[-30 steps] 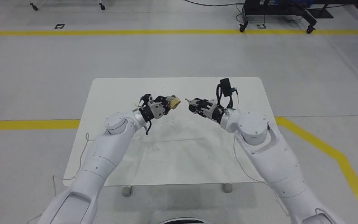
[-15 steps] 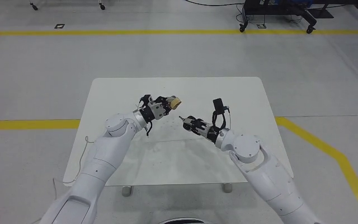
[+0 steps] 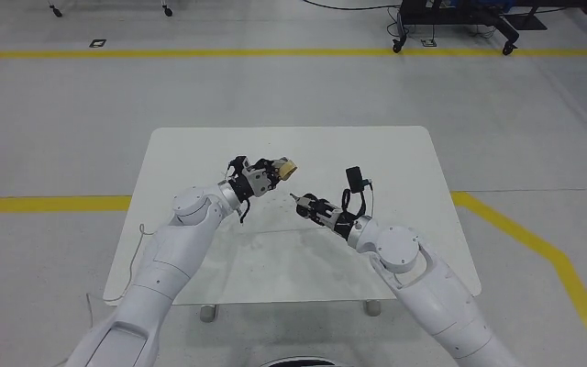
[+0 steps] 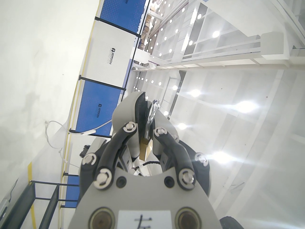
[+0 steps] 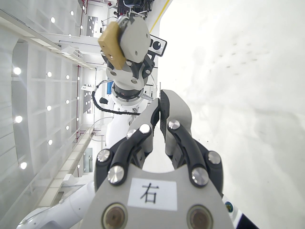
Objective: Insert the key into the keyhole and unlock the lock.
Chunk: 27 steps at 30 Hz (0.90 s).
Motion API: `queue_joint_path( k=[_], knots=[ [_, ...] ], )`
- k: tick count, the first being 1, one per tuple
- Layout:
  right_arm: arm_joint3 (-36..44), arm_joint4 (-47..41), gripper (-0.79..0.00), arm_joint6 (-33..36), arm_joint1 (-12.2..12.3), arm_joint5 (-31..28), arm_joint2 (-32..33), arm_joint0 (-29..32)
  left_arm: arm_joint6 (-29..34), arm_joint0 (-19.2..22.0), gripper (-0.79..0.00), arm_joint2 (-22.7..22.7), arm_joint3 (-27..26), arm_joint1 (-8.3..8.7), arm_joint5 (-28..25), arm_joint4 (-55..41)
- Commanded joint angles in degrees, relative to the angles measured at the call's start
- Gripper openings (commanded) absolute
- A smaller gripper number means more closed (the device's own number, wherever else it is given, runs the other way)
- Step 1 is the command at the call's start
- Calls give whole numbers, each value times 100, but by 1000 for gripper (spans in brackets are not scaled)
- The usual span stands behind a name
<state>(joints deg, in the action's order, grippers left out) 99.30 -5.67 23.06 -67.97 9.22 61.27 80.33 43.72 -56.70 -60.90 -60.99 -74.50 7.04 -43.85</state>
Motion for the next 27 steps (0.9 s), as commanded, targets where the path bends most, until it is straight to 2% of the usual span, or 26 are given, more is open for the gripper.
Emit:
queue_joint_path(
  k=[1, 7, 11, 17, 22, 27],
  knots=[
    [17, -84, -785, 72, 7, -136, 70, 33, -125, 0, -785, -45, -6, 30, 101, 220],
    [359, -340, -785, 87, 30, -89, 304, 200, -234, -51, -785, -76, -161, 83, 195, 663],
    [309, -456, -785, -14, 9, 33, 315, 134, -402, -125, -785, -62, -324, 106, 135, 988],
    [195, -497, -785, -277, -60, 559, 156, -163, -559, -256, -785, -75, -547, 117, 3, 1172],
    [-208, -364, -785, -350, -65, 68, 91, 55, -578, -337, -785, -110, -652, 124, -38, 1197],
    [-243, -317, -785, -426, -81, -121, 47, 128, -587, -388, -785, -169, -702, 128, -62, 1153]
  ],
)
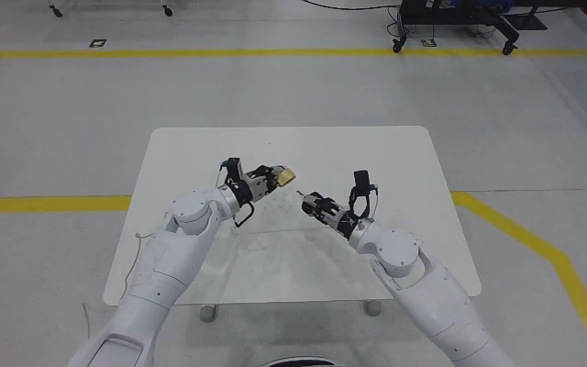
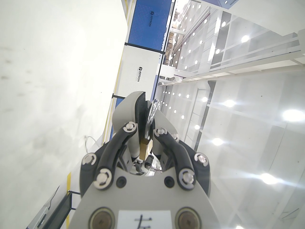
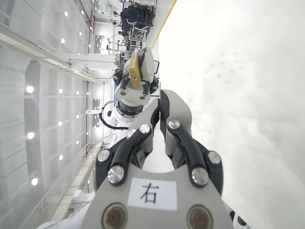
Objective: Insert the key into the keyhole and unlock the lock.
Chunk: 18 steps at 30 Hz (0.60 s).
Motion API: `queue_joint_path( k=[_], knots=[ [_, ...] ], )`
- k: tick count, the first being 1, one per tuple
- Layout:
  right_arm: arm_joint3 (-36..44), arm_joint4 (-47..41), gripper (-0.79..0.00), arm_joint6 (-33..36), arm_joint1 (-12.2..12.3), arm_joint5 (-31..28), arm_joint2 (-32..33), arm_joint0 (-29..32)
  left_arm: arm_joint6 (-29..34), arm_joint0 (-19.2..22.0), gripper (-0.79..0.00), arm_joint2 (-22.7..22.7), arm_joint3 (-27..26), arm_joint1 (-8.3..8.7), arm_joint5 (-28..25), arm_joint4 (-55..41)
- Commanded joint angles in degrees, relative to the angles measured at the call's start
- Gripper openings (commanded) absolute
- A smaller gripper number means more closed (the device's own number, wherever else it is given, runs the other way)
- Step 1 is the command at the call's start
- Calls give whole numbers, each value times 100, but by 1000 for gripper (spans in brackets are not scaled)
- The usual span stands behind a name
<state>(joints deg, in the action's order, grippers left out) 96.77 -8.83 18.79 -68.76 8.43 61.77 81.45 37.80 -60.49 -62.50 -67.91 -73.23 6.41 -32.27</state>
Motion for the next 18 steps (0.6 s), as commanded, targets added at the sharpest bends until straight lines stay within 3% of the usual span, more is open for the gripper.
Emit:
queue_joint_path(
  k=[1, 18],
  knots=[
    [18, 2, -785, 4, -3, -80, -1, 32, -1, -17, -785, -25, -12, 2, 1, -17],
    [118, -138, -785, 69, 8, -171, 154, 82, -60, -30, -785, -116, -26, 11, -17, -66]
  ],
)
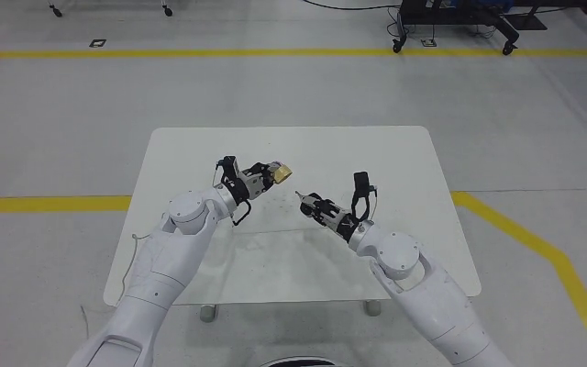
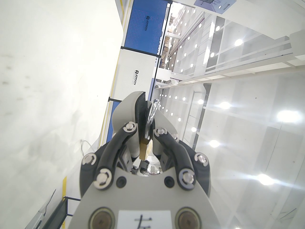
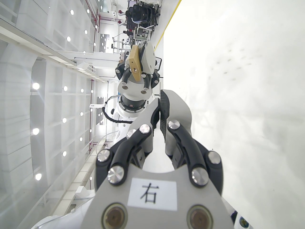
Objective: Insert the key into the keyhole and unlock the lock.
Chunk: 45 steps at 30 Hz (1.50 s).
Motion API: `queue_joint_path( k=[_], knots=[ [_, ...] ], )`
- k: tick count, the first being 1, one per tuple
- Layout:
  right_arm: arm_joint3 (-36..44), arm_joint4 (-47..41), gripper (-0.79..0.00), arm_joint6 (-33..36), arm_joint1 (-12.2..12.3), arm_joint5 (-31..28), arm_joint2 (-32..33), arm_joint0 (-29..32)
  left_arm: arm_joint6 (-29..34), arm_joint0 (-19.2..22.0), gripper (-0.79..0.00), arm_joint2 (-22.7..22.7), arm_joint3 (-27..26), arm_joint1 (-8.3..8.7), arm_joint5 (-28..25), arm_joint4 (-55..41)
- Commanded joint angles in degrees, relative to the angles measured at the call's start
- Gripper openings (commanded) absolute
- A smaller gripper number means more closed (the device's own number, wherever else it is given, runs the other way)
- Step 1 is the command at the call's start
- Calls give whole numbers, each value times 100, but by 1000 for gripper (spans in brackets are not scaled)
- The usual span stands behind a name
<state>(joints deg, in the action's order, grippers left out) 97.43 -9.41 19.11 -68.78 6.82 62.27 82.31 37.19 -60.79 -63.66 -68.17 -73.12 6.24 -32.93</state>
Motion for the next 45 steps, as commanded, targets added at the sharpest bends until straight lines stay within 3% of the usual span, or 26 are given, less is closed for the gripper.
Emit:
queue_joint_path(
  k=[1, 8, 12, 23, 31, 35, 43, 45],
  knots=[
    [144, -185, -785, 123, 31, -24, 261, 18, 0, 0, -785, 0, 0, 0, 0, 0],
    [1283, -201, -785, 1128, 305, 102, 1732, 790, 0, 0, -785, 0, 0, 0, 0, 0],
    [1574, -77, -785, 1435, 384, 335, 2169, 1126, 0, 0, -785, 0, 0, 0, 0, 0],
    [1534, -71, -785, 1476, 382, 335, 2095, 1159, 0, 0, -785, 0, 0, 0, 0, 0],
    [1402, 332, -785, 2793, 441, 706, 1438, 971, 0, 0, -785, 0, 0, 0, 0, 0],
    [1310, -215, -785, 2746, 418, 883, 1447, 832, 0, 0, -785, 0, 0, 0, 0, 0],
    [1310, -215, -785, 2746, 418, 883, 1447, 832, -119, -83, -785, 89, -84, -11, 93, 100],
    [1189, -323, -785, 2437, 391, 765, 1376, 843, -196, -100, -785, 187, -125, -30, 262, 146]
  ],
)
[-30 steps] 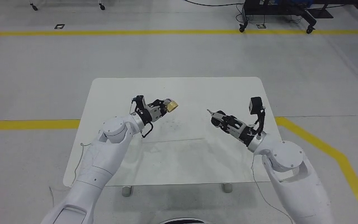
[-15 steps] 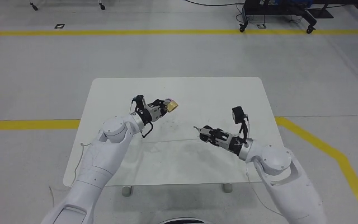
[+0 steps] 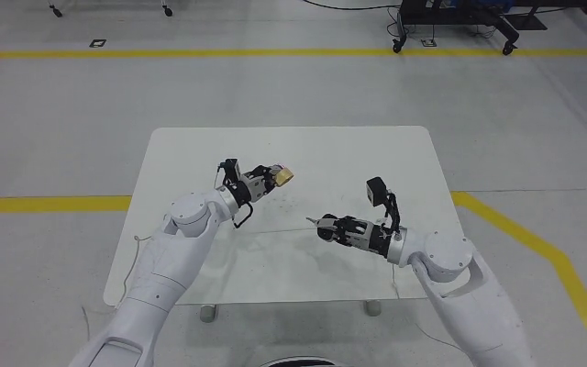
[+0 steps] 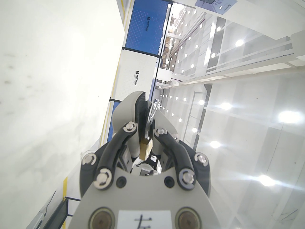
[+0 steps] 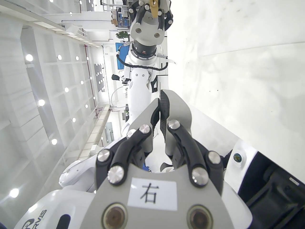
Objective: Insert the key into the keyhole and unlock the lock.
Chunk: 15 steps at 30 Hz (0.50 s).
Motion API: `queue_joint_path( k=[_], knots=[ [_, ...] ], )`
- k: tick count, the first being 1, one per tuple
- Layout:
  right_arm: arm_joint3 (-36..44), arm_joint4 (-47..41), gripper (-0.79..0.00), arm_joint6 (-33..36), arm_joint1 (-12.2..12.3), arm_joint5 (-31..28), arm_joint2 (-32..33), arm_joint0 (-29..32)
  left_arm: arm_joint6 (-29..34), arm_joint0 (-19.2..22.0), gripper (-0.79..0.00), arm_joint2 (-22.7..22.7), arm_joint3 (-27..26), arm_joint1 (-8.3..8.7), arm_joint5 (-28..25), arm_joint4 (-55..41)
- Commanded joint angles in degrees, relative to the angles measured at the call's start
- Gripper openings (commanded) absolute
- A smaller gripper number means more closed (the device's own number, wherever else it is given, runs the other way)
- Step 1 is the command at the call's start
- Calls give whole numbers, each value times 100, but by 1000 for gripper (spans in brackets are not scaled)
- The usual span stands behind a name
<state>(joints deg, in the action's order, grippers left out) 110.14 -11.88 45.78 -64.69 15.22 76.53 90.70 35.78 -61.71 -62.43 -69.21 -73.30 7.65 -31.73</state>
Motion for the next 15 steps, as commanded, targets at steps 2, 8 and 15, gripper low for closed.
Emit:
queue_joint_path(
  k=[2, 8, 15],
  knots=[
    [-257, -168, -785, -679, -69, -225, -245, -29, -162, -3, -785, 145, -48, -35, 276, 30],
    [-621, -266, -785, -1558, -207, -666, -828, -228, -433, -2, -785, 145, -53, -87, 469, -257],
    [-859, -355, -785, -2088, -287, -722, -1058, -382, -695, -72, -785, 165, -138, -100, 274, -48]
  ],
)
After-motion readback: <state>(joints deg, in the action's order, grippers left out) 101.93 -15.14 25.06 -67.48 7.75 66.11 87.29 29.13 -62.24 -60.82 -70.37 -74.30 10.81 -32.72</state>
